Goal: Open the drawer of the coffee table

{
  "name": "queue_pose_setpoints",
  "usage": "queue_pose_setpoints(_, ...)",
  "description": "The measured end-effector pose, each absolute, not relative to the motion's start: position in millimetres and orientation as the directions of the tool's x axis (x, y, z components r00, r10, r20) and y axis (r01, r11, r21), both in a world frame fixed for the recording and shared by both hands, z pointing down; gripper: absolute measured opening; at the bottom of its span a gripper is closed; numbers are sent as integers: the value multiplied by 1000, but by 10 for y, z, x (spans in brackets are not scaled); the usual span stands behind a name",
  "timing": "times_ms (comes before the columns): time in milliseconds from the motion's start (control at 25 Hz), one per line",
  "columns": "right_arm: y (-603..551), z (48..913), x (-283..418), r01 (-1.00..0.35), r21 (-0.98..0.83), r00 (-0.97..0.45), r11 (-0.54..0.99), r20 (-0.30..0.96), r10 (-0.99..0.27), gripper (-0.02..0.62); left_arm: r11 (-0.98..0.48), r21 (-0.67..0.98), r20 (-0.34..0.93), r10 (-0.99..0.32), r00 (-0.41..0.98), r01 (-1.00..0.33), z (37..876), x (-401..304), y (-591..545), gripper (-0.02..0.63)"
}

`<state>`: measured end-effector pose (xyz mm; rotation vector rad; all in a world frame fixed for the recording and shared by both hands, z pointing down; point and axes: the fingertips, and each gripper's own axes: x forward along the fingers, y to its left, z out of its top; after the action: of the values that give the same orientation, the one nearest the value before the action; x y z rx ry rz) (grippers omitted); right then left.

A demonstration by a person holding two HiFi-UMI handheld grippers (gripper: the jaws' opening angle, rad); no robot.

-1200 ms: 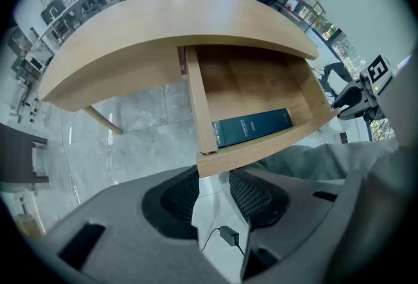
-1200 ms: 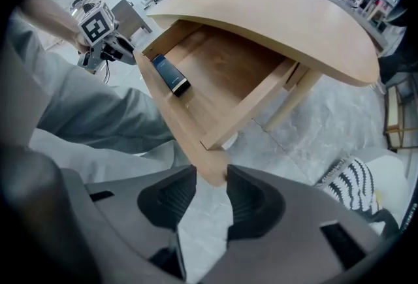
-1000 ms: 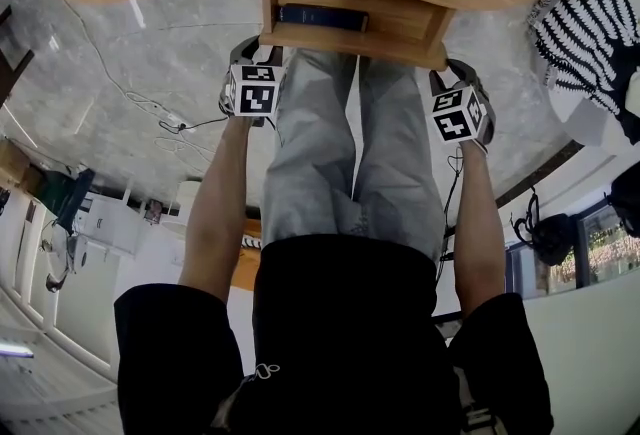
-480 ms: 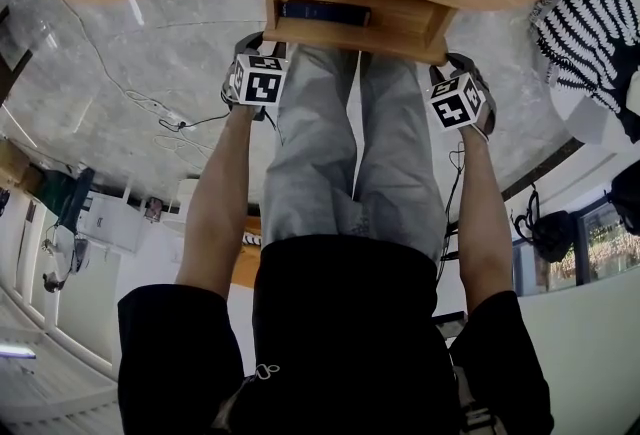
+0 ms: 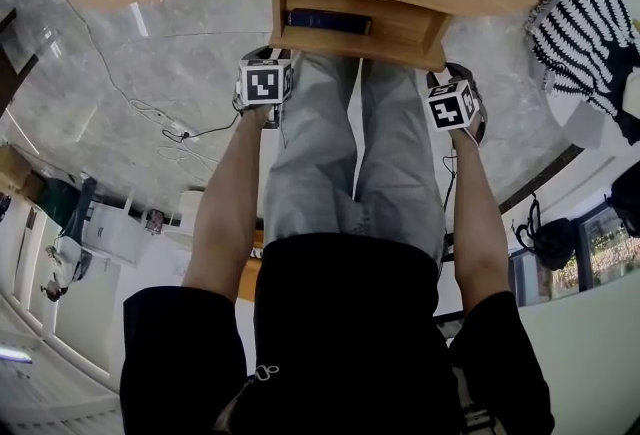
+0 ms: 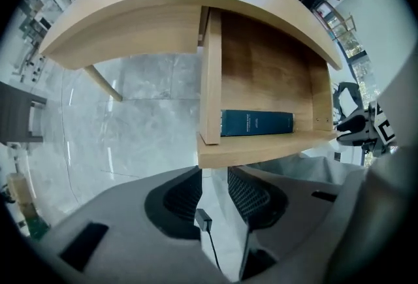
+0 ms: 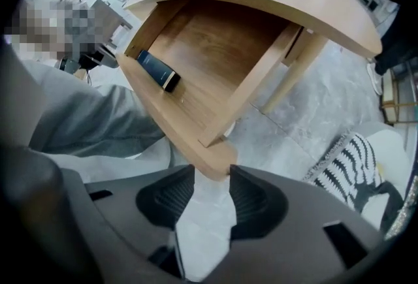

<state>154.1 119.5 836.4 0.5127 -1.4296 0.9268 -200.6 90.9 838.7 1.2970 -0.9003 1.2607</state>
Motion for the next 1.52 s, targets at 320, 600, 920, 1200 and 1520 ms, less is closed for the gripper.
queue_pose_setpoints(320, 991, 8118, 1573, -925, -191, -161, 327, 980, 117, 67, -141, 184, 977, 132, 166, -973, 8091, -1980, 840, 48)
queue_pose_setpoints(600, 672, 7868, 1412, -932, -216, -213, 291, 976, 42, 29, -107, 255, 966, 66, 249, -961, 7739, -1734, 582, 9)
queue_pose_setpoints(920, 407, 7380, 1041, -900, -357, -370, 251, 929, -2, 14, -86, 377, 922, -58, 382, -922, 7164, -1250, 100, 9)
queue_pose_setpoints(1200, 81, 6855, 876, -877, -412, -446, 249, 889, -100, 11, -156, 425, 874, -187, 449, -892, 6533, -850, -429, 9)
queue_pose_setpoints(1520, -551, 6136, 853, -877, -439, -480, 197, 823, -302, 11, -175, 457, 802, -343, 489, -872, 5759, -623, -921, 9)
